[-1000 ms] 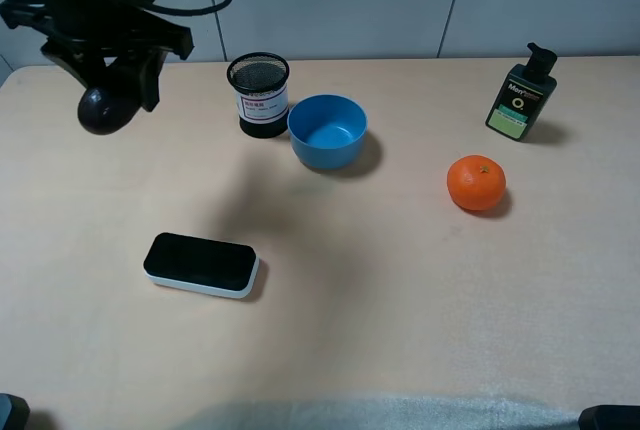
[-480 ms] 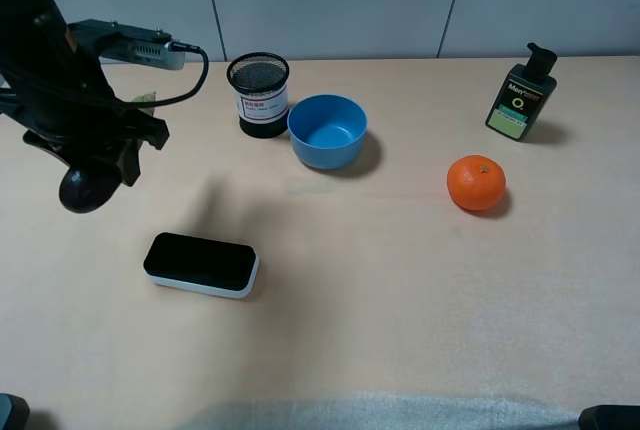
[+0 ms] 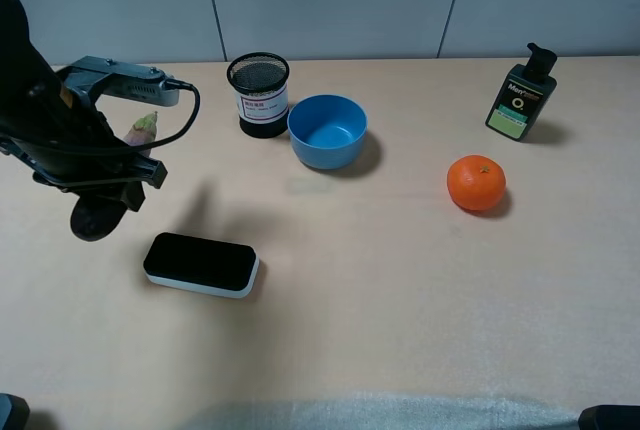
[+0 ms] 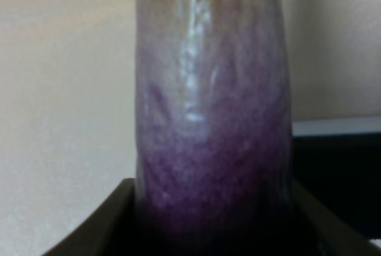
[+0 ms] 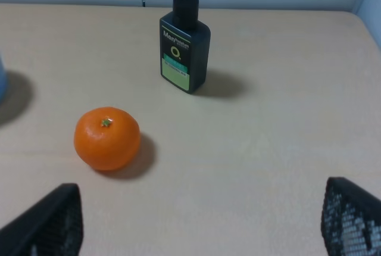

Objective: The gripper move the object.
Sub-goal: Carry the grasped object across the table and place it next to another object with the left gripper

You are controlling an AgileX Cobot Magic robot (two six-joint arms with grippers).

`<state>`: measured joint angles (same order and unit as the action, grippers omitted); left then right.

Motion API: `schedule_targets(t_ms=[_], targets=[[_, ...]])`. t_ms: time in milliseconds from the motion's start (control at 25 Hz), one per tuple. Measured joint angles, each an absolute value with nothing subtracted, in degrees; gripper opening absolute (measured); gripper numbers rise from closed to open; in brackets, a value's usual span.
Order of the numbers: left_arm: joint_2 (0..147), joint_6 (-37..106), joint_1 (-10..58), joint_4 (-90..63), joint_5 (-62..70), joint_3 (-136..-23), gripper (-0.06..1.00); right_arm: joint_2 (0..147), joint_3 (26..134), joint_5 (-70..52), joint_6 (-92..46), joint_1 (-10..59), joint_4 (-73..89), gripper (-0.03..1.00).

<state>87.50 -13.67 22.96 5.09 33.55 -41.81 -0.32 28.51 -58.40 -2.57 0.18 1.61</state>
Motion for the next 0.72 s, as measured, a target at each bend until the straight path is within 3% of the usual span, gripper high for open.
schedule_targets(t_ms=[720], targets=[[88.4,-13.5,16.8,7.5,28.3,-37.6,0.48,-0.3,28.5,-58.4,-2.6,0.2,1.6,0.61]])
